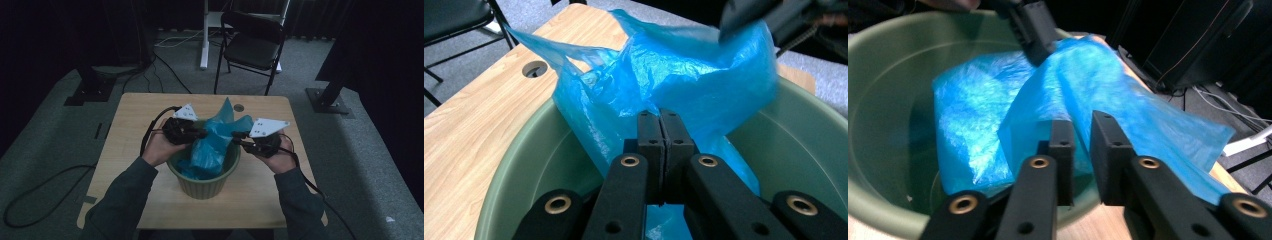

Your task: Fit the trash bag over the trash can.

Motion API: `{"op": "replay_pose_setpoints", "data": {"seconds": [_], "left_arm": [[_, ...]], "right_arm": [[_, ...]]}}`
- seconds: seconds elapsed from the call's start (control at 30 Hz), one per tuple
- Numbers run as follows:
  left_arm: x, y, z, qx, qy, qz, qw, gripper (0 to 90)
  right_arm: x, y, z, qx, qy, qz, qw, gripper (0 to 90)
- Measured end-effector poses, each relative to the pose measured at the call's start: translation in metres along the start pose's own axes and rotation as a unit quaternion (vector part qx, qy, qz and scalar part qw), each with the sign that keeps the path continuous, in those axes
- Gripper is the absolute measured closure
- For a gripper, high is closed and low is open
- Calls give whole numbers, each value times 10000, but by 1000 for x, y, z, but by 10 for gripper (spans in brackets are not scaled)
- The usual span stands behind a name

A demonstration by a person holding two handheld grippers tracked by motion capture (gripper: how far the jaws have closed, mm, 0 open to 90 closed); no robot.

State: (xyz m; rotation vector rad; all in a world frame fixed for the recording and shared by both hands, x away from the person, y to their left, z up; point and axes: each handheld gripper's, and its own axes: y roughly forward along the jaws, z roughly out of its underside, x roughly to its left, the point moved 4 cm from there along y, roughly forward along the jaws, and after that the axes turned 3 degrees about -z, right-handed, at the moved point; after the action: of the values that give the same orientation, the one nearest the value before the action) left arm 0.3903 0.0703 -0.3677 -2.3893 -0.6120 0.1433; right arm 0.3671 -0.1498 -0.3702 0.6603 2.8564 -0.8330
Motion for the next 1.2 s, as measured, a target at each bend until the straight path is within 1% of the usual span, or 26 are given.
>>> {"op": "replay_pose_setpoints", "data": {"seconds": [0.1, 0.17, 0.2, 0.27, 0.33, 0.43, 0.5, 0.53, 0.7, 0.73, 0.77, 0.87, 0.97, 1.0, 1.07, 1.1, 1.2], "left_arm": [[-6, -3, 4, -11, 138, 1, 9999, 888], [-10, -6, 9, -49, 232, -4, 9997, 887], [-13, -8, 11, -63, 287, -22, 9996, 886], [-16, -10, 14, -73, 330, -34, 9994, 883], [-18, -11, 17, -34, 401, -70, 9992, 882], [-20, -10, 20, 20, 476, -113, 9988, 880], [-20, -9, 21, 43, 515, -128, 9986, 879], [-21, -9, 21, 42, 540, -142, 9984, 878], [-22, -9, 21, 25, 568, -207, 9982, 878], [-22, -9, 21, 28, 590, -223, 9980, 878], [-22, -9, 21, 47, 619, -239, 9978, 878], [-22, -8, 21, 74, 663, -261, 9974, 875], [-22, -8, 21, 60, 656, -276, 9974, 869], [-22, -8, 21, 60, 656, -273, 9975, 868], [-22, -8, 22, 67, 655, -282, 9974, 867], [-22, -8, 22, 59, 642, -276, 9975, 867], [-22, -8, 22, 56, 656, -296, 9974, 866]], "right_arm": [[-6, -9, 0, -95, 94, 113, 9998, 772], [-10, -14, -2, -197, 198, 196, 9994, 776], [-12, -16, -4, -244, 227, 235, 9992, 782], [-15, -17, -8, -296, 277, 318, 9987, 789], [-16, -15, -12, -320, 324, 367, 9983, 789], [-15, -8, -19, -320, 332, 331, 9984, 771], [-16, -1, -22, -282, 385, 315, 9984, 766], [-17, 6, -26, -267, 416, 332, 9982, 765], [-18, 13, -31, -294, 480, 255, 9981, 749], [-19, 19, -35, -256, 518, 221, 9981, 735], [-20, 22, -37, -204, 526, 249, 9981, 729], [-27, 32, -36, 44, 605, 468, 9971, 690], [-32, 43, -32, 234, 832, 461, 9952, 636], [-33, 46, -30, 295, 853, 545, 9944, 624], [-34, 53, -28, 363, 905, 493, 9940, 586], [-34, 56, -27, 416, 926, 489, 9936, 582], [-33, 64, -26, 668, 808, 600, 9927, 568]]}}
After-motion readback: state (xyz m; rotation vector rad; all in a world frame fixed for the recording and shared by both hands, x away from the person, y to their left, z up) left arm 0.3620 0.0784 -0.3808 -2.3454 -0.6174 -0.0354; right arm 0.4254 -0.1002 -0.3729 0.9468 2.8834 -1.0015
